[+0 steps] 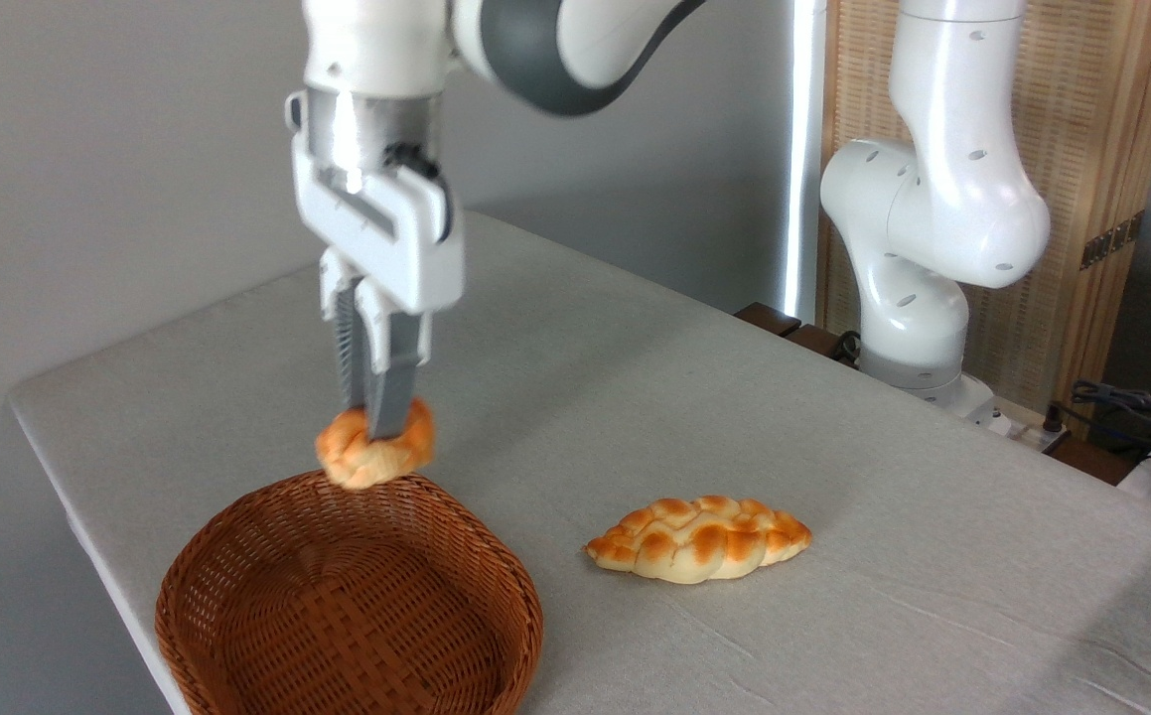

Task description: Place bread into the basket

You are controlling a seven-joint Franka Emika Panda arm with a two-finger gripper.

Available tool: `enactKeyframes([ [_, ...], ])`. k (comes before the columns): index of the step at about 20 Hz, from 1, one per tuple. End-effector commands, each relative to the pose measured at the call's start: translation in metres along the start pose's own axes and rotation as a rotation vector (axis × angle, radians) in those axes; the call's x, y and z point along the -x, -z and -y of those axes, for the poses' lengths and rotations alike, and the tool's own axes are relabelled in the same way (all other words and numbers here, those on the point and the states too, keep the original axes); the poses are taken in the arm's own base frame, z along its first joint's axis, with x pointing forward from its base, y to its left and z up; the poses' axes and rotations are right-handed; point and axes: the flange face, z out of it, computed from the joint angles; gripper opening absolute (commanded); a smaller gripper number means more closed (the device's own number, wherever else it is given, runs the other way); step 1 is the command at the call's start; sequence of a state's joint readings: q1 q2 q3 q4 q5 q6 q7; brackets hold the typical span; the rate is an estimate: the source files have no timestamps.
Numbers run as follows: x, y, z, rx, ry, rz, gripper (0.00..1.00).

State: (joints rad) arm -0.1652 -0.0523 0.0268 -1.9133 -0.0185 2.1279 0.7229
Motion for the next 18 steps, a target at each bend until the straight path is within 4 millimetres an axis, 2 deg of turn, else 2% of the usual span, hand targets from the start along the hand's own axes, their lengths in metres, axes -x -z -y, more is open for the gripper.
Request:
enactKeyframes([
  [1,-0.018,-0.041,0.011,-0.06,-0.097,0.056,0.38],
  [2,-0.025,-0.056,0.004,-0.077,-0.148,0.094,0.41],
  [3,-0.031,-0.066,-0.002,-0.089,-0.189,0.123,0.53],
  [4,-0.032,-0.076,-0.004,-0.092,-0.202,0.142,0.73],
  [6,-0.037,-0.086,-0.011,-0.08,-0.217,0.152,0.94],
  [7,-0.037,-0.09,-0.011,-0.077,-0.22,0.155,0.99],
  [15,-0.037,-0.091,-0.01,-0.069,-0.201,0.148,1.0],
  [18,-0.04,-0.08,-0.004,-0.073,-0.16,0.083,1.0],
])
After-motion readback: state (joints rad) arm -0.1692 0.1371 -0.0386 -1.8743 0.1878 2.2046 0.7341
